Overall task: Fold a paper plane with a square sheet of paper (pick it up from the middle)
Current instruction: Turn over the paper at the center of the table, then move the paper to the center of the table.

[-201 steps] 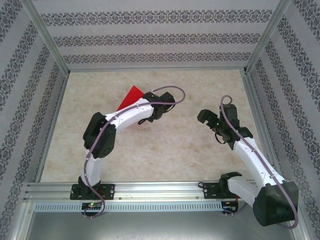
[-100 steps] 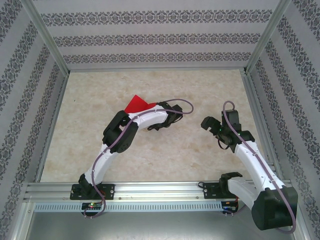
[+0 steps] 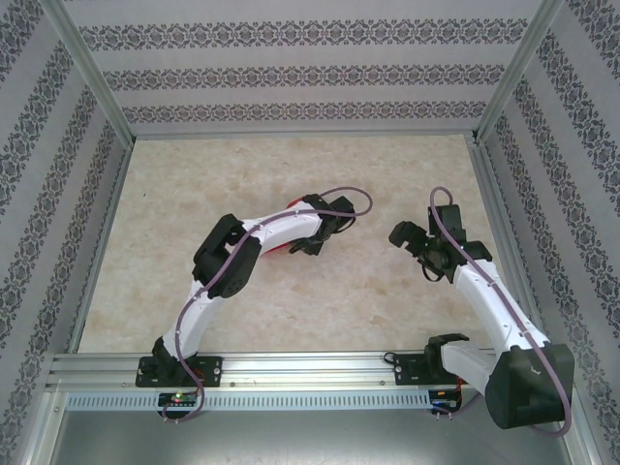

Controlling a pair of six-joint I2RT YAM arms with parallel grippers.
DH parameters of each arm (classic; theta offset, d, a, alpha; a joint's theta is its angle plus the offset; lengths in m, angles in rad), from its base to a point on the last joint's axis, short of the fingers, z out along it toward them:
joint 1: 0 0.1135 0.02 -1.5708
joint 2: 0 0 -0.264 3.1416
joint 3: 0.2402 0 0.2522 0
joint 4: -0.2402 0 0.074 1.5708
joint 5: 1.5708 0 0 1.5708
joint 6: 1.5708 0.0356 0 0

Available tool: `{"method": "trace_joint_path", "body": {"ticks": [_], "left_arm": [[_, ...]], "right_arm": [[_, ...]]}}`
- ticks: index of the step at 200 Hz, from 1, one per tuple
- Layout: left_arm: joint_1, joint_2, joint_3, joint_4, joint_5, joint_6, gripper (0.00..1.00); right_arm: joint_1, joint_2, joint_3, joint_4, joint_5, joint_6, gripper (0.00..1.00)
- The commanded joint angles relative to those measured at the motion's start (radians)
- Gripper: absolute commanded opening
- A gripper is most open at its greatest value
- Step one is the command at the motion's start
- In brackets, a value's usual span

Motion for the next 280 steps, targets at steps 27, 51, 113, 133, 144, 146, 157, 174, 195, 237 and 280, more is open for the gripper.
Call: {"method": "trace_joint_path", "body": {"ticks": [27,51,113,133,144,146,157,174,195,237,280], "left_arm": [[0.007,-0.262,-0.001,0.125,0.325,-0.039,0.71],[0.06,-0.36,-0.055,0.143,0.355,-0.064,0.85],[0.337,-0.604,-0.382,0.219,0.391,-0.119,1.0],[0.435,-0.682,-0.497,0.248,0.4,-0.128,1.0],[0.485,-0.719,-0.549,0.258,0.405,-0.131,1.0],[0.494,-0.725,-0.558,0.261,0.406,-0.132,1.0],[0.54,-0.754,-0.6,0.263,0.41,-0.136,1.0],[0.593,-0.793,-0.653,0.274,0.425,-0.136,1.0],[0.633,-0.825,-0.699,0.283,0.444,-0.133,1.0],[0.67,-0.866,-0.767,0.331,0.497,-0.16,1.0],[0.674,-0.862,-0.767,0.336,0.506,-0.166,1.0]], "right_arm": [[0.004,0.121,0.119,0.069,-0.12,-0.026,0.98],[0.078,0.21,0.191,0.099,-0.125,-0.017,0.95],[0.434,0.575,0.491,0.181,-0.128,0.018,0.73],[0.529,0.716,0.621,0.188,-0.132,0.021,0.64],[0.567,0.79,0.695,0.186,-0.142,0.022,0.62],[0.574,0.801,0.709,0.185,-0.144,0.023,0.62],[0.601,0.866,0.771,0.18,-0.145,0.027,0.61],[0.638,0.958,0.875,0.164,-0.154,0.032,0.59],[0.663,1.063,0.97,0.136,-0.16,0.039,0.57],[0.693,1.2,1.102,0.051,-0.197,-0.004,0.57],[0.693,1.22,1.051,0.018,-0.192,-0.044,0.57]]}}
